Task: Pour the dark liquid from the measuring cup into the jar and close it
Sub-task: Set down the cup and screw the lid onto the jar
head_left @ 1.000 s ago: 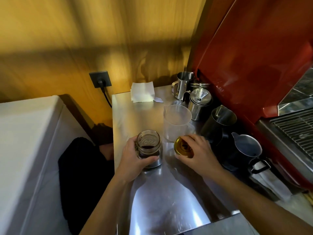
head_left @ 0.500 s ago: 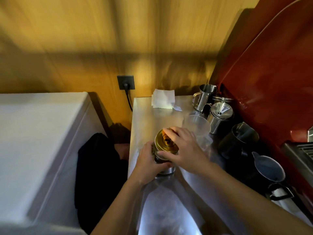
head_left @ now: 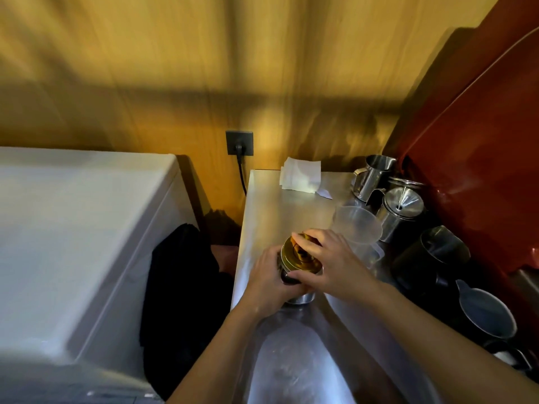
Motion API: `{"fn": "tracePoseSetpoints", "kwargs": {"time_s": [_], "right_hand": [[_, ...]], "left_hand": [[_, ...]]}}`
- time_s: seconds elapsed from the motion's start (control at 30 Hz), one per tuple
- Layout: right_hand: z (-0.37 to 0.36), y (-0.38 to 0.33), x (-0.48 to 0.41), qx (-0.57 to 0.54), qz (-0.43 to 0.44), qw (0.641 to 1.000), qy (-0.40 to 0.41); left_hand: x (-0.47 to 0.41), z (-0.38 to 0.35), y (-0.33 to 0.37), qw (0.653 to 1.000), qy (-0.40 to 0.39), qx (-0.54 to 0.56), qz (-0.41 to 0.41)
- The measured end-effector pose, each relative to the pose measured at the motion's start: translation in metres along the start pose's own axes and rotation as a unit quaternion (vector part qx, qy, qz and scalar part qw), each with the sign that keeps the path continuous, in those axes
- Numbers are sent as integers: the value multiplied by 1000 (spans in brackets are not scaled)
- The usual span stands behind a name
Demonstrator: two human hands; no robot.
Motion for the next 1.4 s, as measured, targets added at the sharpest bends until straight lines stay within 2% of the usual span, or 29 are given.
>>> {"fn": "tracePoseSetpoints", "kwargs": {"time_s": [0.2, 0.47, 0.7, 0.8, 0.9, 1.0, 1.07, 1.13, 1.2, 1.33, 1.4], "right_hand": [[6, 6, -5, -25, 27, 998, -46], [16, 12, -13, 3, 92, 990, -110], [18, 13, -16, -1, 111, 987, -112], [17, 11, -14, 12, 92, 990, -102], [10, 3, -7, 69, 34, 995, -59], [-1, -11, 1, 97, -44, 993, 46], [-6, -21, 4, 113, -76, 987, 79], [-8, -24, 3, 119, -95, 987, 51], [-4, -19, 1, 75, -85, 993, 14], [13, 0, -6, -4, 41, 994, -99], [22, 3, -10, -25, 60, 986, -153]], "left_hand": [[-1, 1, 0, 1000, -4, 0, 5], [-3, 6, 0, 998, -59, -11, 5], [-5, 6, -3, 998, -65, -19, -2], [-4, 7, -2, 997, -69, -33, -3], [3, 3, 5, 997, -25, -65, -13], [13, -15, 16, 986, 80, -148, 11], [18, -25, 22, 976, 130, -172, 39], [20, -28, 20, 978, 130, -155, 43], [18, -22, 16, 990, 88, -107, 35], [7, 3, 7, 999, -17, -31, 5], [0, 10, 2, 998, -66, -16, 0]]}}
Point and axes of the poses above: each hand's wrist, its own x-axis away from the middle knuckle, its own z-axis out of the back of the hand, y = z × x, the point moved 1 cm from there along -x, towards the middle knuckle, and after that the axes turned 6 degrees about -z, right-handed, at the moved point
